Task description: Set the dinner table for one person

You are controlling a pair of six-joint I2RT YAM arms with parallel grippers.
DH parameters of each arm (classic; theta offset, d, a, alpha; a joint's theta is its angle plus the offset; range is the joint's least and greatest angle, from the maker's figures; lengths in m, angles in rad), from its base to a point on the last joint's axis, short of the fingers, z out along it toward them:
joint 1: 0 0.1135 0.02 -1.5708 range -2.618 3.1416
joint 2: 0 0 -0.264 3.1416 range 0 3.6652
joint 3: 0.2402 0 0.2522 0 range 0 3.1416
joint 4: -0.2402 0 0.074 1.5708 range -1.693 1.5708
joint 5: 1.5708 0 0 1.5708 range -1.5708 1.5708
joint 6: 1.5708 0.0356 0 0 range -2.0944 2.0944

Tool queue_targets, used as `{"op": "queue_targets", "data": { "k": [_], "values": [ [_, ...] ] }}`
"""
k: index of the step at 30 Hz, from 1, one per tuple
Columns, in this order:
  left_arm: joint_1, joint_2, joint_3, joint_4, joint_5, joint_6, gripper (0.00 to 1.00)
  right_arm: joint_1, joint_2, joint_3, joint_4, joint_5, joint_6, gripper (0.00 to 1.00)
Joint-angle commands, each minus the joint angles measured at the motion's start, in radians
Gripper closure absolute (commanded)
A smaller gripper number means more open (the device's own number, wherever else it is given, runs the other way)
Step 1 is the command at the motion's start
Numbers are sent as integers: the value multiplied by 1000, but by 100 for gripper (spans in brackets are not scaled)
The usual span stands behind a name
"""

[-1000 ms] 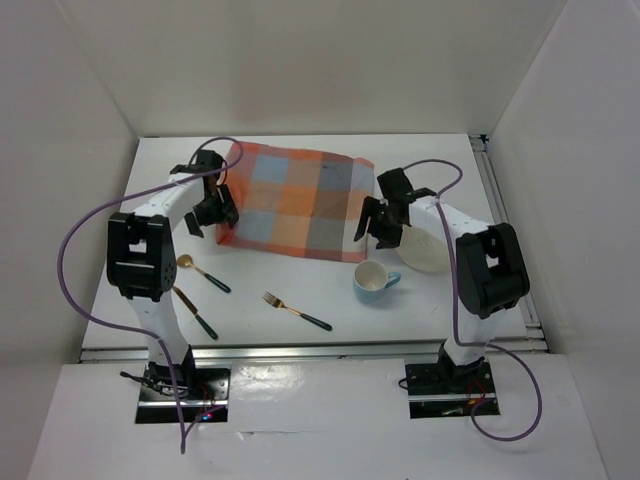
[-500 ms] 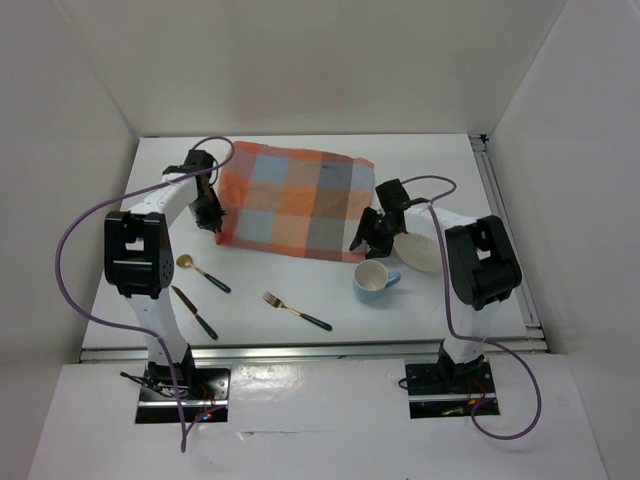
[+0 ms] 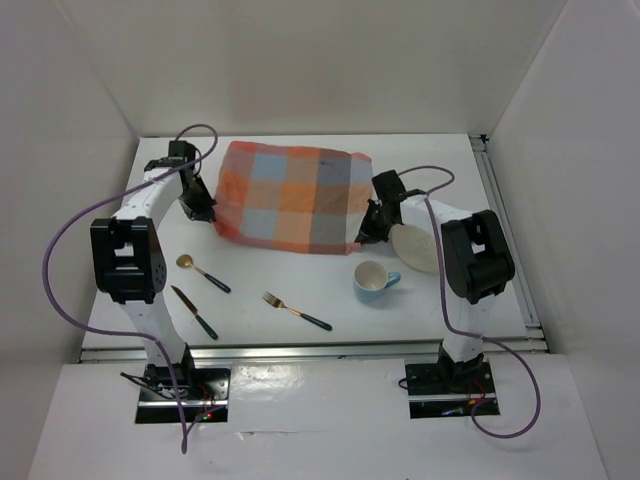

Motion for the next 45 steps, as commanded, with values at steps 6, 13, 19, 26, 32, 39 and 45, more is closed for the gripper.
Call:
{"op": "queue_targets", "data": {
  "k": [6, 13, 19, 26, 32, 39, 45],
  "values": [
    [26, -130, 234, -52, 155, 26, 100, -27, -84, 309, -81, 97, -94, 100],
    [113, -253, 351, -52, 316, -18, 100, -58, -204, 443, -149, 85, -146, 100],
    [155, -328, 440, -62, 402, -39, 100, -77, -347, 480, -195, 76, -178, 100],
    [164, -236, 532, -35, 494, -69, 100, -145, -295, 636, -196, 13, -197, 100],
    [155, -51, 681, 4, 549, -78, 100, -211, -112, 828, -130, -51, -206, 100],
    [155, 98, 899, -23, 610, -104, 100, -242, 32, 1036, -139, -91, -197, 100],
    [164, -15, 688, 26, 610, -104, 100, -242, -72, 815, -46, -122, -188, 100]
  ]
}}
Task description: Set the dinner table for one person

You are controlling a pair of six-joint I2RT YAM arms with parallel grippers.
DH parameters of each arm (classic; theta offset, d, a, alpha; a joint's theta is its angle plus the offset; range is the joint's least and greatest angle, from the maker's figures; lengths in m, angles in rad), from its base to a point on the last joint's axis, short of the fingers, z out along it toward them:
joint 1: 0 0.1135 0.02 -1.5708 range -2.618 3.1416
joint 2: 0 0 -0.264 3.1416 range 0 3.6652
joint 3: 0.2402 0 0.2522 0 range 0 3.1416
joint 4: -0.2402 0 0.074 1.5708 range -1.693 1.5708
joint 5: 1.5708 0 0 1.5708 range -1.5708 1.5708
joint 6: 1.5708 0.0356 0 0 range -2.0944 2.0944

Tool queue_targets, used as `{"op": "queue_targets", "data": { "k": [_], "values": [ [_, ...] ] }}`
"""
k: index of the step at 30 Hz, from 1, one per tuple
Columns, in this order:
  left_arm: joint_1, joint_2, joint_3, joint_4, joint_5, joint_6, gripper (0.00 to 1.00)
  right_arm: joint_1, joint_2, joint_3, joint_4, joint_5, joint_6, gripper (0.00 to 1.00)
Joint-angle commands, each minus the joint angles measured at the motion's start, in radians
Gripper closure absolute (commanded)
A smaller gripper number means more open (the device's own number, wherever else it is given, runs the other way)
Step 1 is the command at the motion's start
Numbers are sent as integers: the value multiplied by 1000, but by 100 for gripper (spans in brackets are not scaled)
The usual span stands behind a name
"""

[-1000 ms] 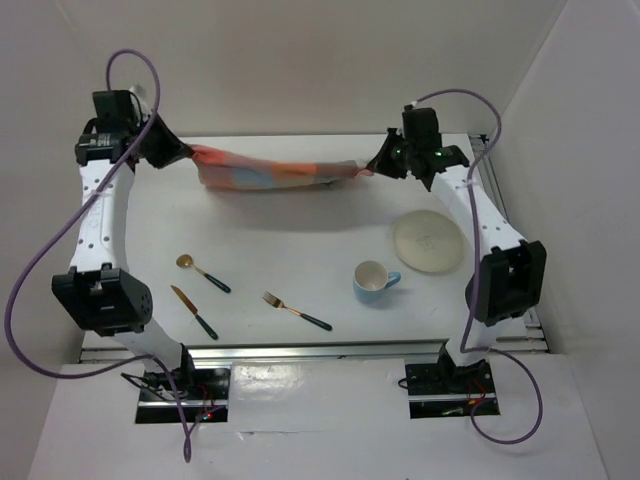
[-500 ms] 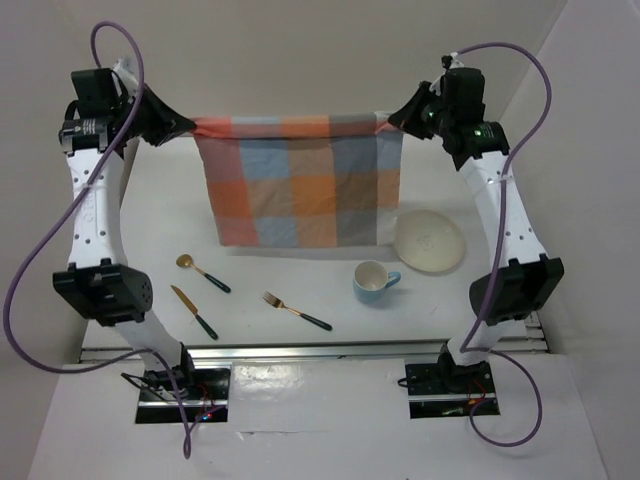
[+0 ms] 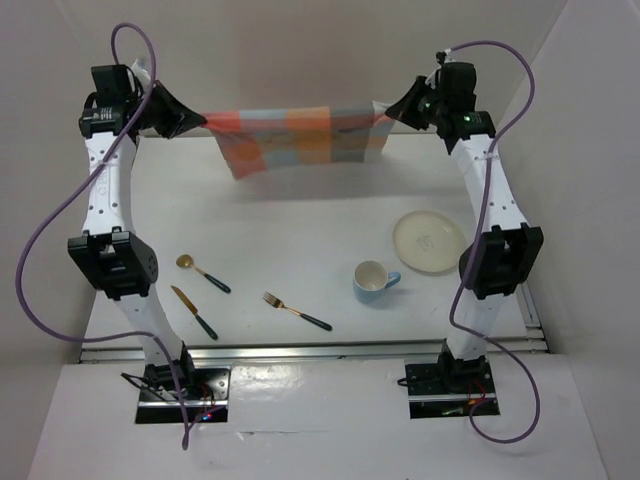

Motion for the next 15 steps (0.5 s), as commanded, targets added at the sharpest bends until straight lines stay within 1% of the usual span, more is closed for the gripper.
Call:
{"op": "queue_targets", "data": {
  "k": [1, 3, 4, 7, 8, 10, 11, 13, 14, 15],
  "values": [
    [15, -126, -173, 69, 16, -2, 100, -5, -123, -184, 96, -18, -4, 100],
    [15, -204, -279, 103, 7, 7, 100, 17, -195, -299, 141, -18, -4, 100],
    [15, -230, -392, 116, 7, 7, 100, 29, -215, -412, 150, -9, -4, 100],
    [15, -319, -539, 138, -2, 32, 100, 61, -300, -577, 182, -9, -4, 100],
    [15, -339, -633, 138, -2, 43, 100, 70, -317, -679, 191, -9, -4, 100],
    [15, -406, -735, 138, -2, 53, 100, 95, -373, -774, 191, 2, -4, 100],
    [15, -431, -837, 138, -13, 67, 100, 116, -390, -859, 191, 19, -4, 100],
    [15, -475, -930, 138, -48, 79, 100, 138, -433, -933, 191, 28, -4, 100],
    [15, -508, -997, 138, -61, 79, 100, 149, -442, -988, 191, 37, -4, 93],
    [15, -508, -1018, 126, -77, 92, 82, 167, -443, -1007, 178, 37, -4, 77]
  ]
}}
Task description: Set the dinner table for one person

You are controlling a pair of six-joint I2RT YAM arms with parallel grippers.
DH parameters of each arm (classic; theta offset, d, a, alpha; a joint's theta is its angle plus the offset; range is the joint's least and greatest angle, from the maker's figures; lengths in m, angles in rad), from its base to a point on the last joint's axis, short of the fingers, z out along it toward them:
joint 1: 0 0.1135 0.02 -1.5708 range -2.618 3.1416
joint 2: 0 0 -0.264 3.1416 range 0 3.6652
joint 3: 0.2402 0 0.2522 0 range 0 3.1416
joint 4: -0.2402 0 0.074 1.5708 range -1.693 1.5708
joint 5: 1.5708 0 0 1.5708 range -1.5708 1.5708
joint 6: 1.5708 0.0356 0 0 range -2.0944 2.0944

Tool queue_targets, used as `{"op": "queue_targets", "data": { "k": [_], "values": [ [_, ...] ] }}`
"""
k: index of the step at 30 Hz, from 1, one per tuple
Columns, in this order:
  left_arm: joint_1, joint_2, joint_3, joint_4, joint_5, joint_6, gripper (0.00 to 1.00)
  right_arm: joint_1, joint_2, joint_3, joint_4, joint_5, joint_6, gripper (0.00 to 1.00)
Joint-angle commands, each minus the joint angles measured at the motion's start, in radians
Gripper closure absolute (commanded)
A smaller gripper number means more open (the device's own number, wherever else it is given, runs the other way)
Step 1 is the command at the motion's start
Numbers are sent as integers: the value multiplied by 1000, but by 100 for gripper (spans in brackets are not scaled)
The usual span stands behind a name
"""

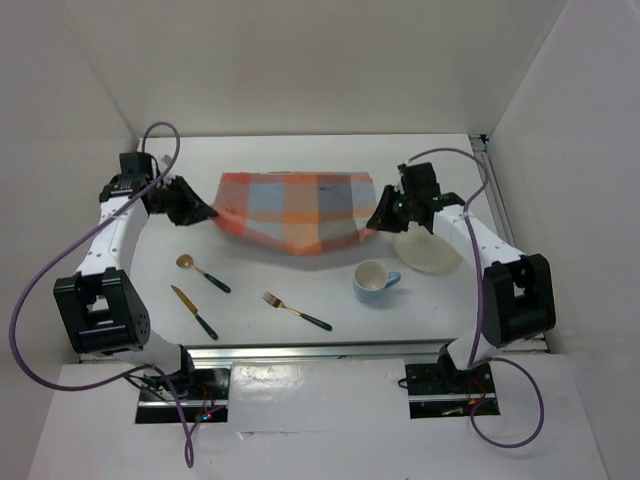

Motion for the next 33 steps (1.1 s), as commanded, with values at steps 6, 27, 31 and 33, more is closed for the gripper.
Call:
{"op": "queue_targets", "data": {
  "k": [6, 27, 31, 33],
  "values": [
    [6, -32, -9, -105, -173, 87, 0, 60, -109, -24, -76, 166, -39, 5],
    [-186, 502, 178, -18, -389, 76, 100, 76, 523, 355, -51, 138, -59, 100],
    [-221, 562, 213, -30, -389, 76, 100, 47, 553, 355, -62, 169, -50, 100],
    [-230, 582, 230, -41, -389, 85, 100, 35, 553, 346, -79, 206, -39, 100]
  ]
}}
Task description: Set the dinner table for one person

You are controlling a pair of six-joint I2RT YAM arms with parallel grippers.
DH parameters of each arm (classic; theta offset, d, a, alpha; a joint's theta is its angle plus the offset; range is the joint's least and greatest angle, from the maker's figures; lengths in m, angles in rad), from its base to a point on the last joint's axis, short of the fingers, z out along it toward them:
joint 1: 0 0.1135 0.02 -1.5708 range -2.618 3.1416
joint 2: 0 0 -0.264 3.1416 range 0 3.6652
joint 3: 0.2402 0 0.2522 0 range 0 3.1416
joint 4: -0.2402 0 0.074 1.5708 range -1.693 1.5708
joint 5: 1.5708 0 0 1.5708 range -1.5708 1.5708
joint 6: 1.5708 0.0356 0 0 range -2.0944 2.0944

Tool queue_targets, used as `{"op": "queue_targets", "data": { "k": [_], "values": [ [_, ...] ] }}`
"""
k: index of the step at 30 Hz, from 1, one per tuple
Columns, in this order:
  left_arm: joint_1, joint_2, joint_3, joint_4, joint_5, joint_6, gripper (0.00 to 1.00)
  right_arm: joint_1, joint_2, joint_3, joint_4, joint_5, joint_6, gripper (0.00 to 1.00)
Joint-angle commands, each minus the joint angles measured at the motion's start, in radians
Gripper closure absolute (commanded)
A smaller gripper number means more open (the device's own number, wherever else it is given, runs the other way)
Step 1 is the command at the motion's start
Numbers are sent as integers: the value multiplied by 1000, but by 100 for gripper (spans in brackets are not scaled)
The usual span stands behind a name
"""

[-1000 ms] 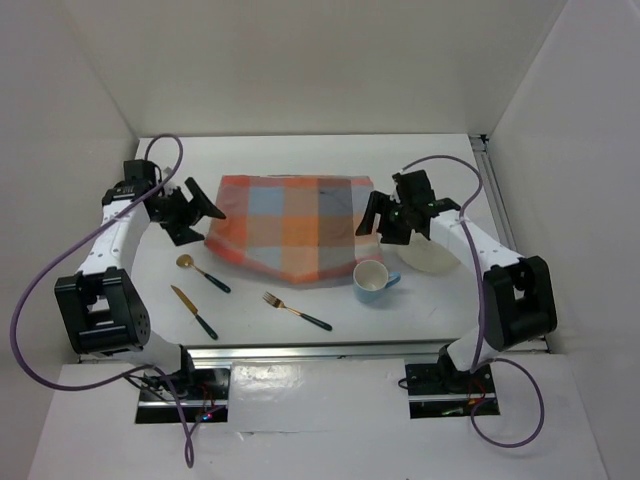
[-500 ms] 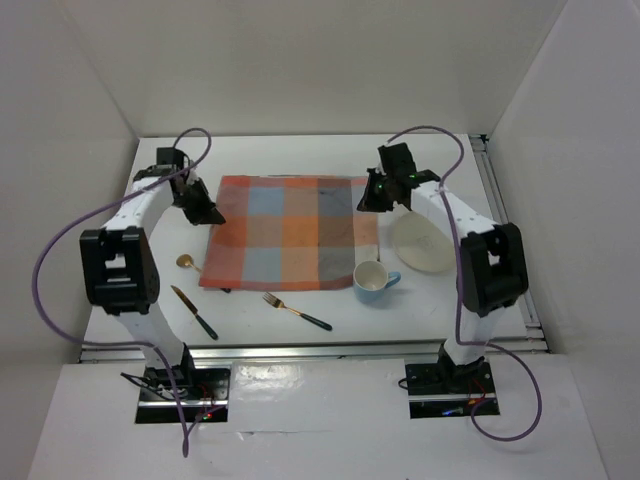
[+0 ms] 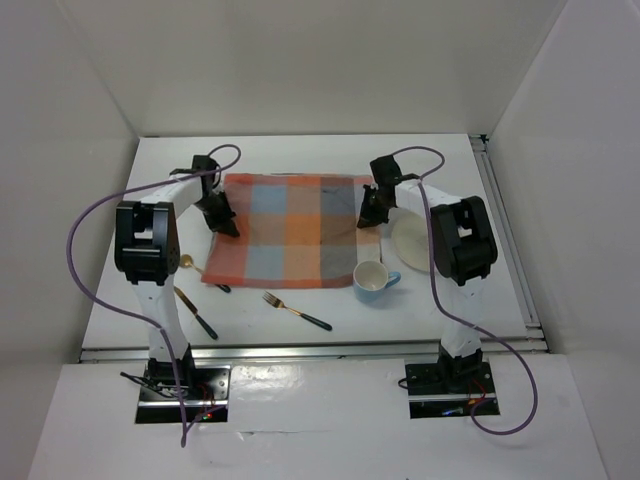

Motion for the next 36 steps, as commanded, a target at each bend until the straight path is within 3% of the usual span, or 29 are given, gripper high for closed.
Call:
{"op": "queue_targets", "data": {
  "k": [1, 7, 13, 18, 20, 23, 25, 28, 32, 34, 35, 36],
  "values": [
    [-28, 51, 56, -4, -17, 20, 100, -21, 20, 21, -30, 66, 8, 100],
    [-72, 126, 154, -54, -17, 20, 100, -30, 38, 20, -51, 98, 8, 100],
    [-82, 100, 152, -54, -56, 20, 100, -39, 29, 21, -51, 116, 8, 100],
    [-82, 63, 172, -87, -89, 20, 100, -39, 0, 121, -97, 126, -14, 100],
    [-82, 30, 172, -97, -103, 20, 90, -39, -49, 142, -111, 126, -23, 93],
    [-82, -15, 198, -119, -126, 29, 78, -39, -143, 153, -122, 126, -46, 58],
    [-82, -36, 218, -134, -137, 29, 70, -39, -227, 140, -152, 135, -57, 41],
    [-82, -102, 218, -151, -137, 29, 70, -39, -365, 54, -180, 135, -57, 41],
    [-82, -216, 136, -122, -137, 29, 66, -16, -572, -129, -256, 144, 27, 32],
    [-82, -254, 84, -90, -137, 20, 60, 13, -695, -236, -301, 153, 104, 30],
    [-82, -254, 68, -73, -137, 20, 49, 25, -730, -262, -315, 153, 132, 30],
    [-82, -224, 53, -56, -137, 20, 48, 52, -759, -306, -336, 153, 162, 30]
  ]
}}
